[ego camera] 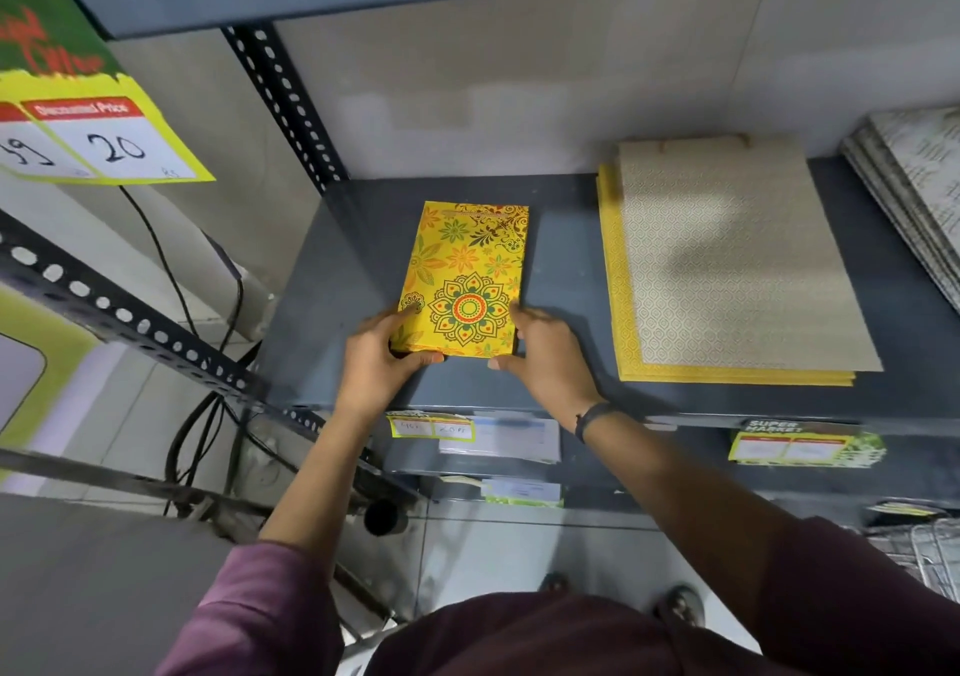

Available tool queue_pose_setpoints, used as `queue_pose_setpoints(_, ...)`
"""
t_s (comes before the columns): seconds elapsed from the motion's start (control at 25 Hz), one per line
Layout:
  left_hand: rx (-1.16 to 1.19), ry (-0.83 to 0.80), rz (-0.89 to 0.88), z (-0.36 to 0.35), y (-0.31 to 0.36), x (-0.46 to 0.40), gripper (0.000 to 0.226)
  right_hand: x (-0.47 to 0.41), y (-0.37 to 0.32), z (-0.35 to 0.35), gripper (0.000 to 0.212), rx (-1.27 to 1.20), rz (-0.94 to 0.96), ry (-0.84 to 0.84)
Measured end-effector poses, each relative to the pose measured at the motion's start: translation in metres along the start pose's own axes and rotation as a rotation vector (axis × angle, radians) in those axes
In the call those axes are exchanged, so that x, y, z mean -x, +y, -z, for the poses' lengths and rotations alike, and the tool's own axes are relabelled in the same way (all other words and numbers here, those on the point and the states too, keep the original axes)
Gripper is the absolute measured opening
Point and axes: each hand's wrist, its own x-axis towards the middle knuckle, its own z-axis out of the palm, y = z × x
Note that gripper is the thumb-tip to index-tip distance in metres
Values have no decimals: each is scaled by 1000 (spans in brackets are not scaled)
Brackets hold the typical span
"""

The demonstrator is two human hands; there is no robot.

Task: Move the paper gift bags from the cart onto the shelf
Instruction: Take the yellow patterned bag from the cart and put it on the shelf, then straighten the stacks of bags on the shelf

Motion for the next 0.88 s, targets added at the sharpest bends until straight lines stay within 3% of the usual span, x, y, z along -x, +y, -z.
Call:
queue_pose_setpoints(0.32,93,106,15,-8,-4,9,49,7,-3,5,61,-42,-84,73)
queue_pose_setpoints(0.6,172,81,74,-9,-6,7,43,12,-4,0,53,-13,-75,101)
queue_pose_setpoints(0.88,166,105,130,-5,4,13,49,33,-8,23,56,-231,-106,95)
